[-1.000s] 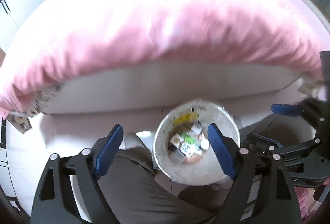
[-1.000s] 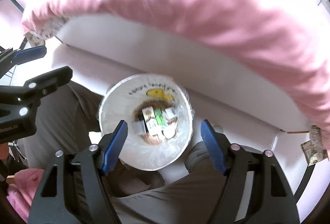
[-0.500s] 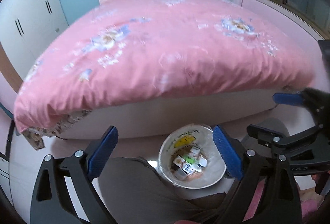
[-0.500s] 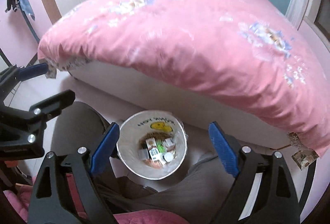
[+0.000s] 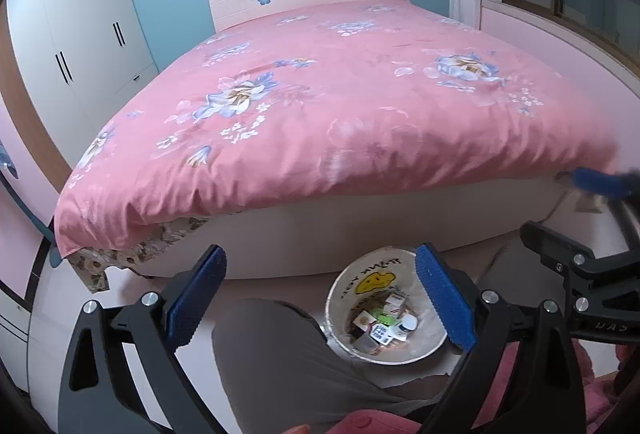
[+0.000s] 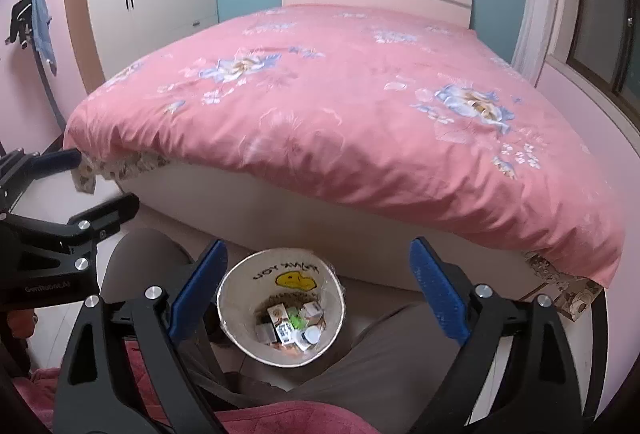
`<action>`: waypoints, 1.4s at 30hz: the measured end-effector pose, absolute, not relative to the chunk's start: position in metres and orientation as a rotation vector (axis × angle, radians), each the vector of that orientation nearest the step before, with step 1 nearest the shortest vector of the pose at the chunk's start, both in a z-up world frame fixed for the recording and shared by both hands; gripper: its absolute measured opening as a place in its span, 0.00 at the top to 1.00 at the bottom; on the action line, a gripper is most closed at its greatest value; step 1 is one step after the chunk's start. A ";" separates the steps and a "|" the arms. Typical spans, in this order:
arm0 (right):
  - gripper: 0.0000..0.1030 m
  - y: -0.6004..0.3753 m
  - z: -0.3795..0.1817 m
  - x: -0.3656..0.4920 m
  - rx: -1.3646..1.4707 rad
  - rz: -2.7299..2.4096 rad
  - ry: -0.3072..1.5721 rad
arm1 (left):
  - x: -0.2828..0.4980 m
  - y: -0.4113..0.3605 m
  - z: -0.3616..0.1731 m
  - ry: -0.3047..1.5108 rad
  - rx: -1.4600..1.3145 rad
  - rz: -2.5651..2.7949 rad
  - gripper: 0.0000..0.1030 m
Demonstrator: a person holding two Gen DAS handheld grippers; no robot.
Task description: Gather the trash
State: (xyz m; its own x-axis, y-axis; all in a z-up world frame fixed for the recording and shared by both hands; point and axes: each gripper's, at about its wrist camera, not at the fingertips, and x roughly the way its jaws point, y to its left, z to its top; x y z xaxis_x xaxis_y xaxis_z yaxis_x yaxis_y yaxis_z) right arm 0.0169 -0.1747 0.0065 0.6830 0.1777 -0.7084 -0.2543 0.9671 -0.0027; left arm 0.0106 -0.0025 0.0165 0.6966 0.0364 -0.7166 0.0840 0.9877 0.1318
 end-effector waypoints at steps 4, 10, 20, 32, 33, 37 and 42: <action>0.12 -0.181 0.006 0.009 -0.092 0.208 0.764 | 0.006 -0.003 0.020 0.775 0.158 -0.025 0.06; 0.12 -0.182 -0.003 0.004 -0.068 0.217 0.804 | 0.001 -0.009 0.022 0.763 0.160 -0.044 0.06; 0.12 -0.179 0.009 -0.010 -0.094 0.174 0.721 | -0.003 -0.015 0.018 0.764 0.171 -0.070 0.06; 0.12 -0.179 0.014 -0.014 -0.095 0.166 0.687 | -0.004 -0.015 0.017 0.770 0.167 -0.071 0.06; 0.12 -0.179 0.014 -0.014 -0.094 0.165 0.687 | -0.005 -0.015 0.017 0.770 0.167 -0.071 0.06; 0.12 -0.180 0.014 -0.014 -0.093 0.167 0.688 | -0.005 -0.015 0.017 0.769 0.170 -0.072 0.06; 0.12 -0.179 0.014 -0.013 -0.091 0.169 0.692 | -0.004 -0.015 0.017 0.770 0.167 -0.071 0.06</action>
